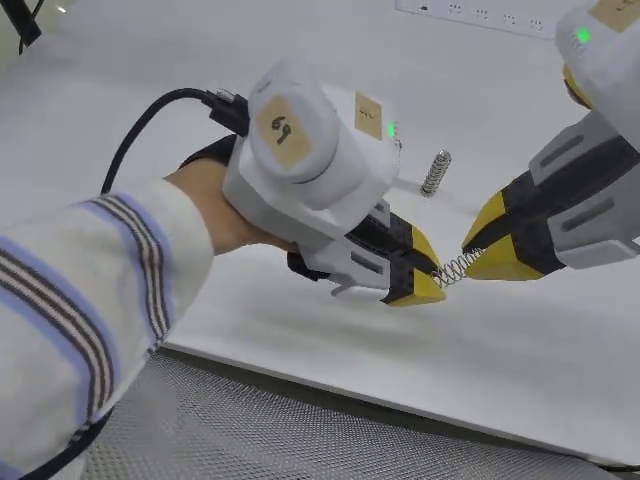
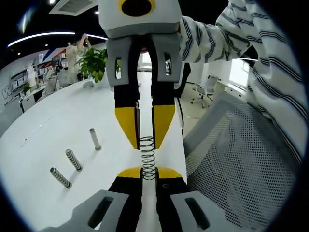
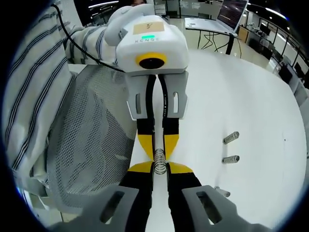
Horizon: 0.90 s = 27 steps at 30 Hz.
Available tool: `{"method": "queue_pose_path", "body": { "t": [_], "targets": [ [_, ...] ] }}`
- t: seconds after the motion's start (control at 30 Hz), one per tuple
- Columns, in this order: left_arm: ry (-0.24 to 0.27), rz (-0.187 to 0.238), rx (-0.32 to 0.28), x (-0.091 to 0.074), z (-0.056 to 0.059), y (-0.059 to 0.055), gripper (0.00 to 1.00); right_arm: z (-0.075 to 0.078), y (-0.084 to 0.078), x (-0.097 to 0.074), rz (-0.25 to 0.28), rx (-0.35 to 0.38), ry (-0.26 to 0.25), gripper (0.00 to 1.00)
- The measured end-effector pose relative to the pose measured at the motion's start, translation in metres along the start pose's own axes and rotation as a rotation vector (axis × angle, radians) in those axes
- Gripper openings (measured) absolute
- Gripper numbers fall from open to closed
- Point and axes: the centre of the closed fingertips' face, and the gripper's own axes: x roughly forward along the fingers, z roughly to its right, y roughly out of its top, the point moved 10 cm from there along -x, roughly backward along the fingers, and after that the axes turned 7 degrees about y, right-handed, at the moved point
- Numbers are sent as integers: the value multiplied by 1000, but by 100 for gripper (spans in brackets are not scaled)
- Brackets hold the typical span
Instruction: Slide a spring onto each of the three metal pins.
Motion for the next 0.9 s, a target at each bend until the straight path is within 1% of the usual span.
{"method": "queue_pose_path", "body": {
  "t": [0.07, 0.1, 0.13, 0.17, 0.23, 0.3, 0.37, 0.47, 0.63, 0.77, 0.9],
  "targets": [
    [3, 11, 4, 2, 2, 0, 2, -1, 1, -1, -21, -15, 0, 7],
    [9, 25, 14, 5, 3, 0, 2, -2, 1, -2, -36, -25, -2, 7],
    [18, 38, 15, 7, 4, 1, 2, -2, 1, -4, -61, -50, -8, 7],
    [19, 45, 16, 9, 4, 1, 2, -2, 0, -5, -81, -60, -7, 8],
    [18, 57, 23, 11, 4, 1, 2, -2, 0, -5, -93, -64, -7, 8],
    [16, 70, 15, 14, 2, 0, 2, -3, -2, -6, -110, -67, -10, 8],
    [13, 87, 16, 14, 2, 2, 2, -5, -2, -8, -117, -74, -12, 8],
    [21, 101, 3, 13, 0, 3, 2, -7, -2, -11, -122, -110, -23, 8],
    [29, 101, 3, 11, 0, 4, 2, -4, 0, -9, -126, -116, -19, 8],
    [27, 89, 1, 10, 2, 2, 2, -5, 1, -4, -145, -133, -10, 8],
    [27, 110, -4, 6, 4, 4, 2, -4, 2, -2, -150, -136, -2, 9]
  ]
}}
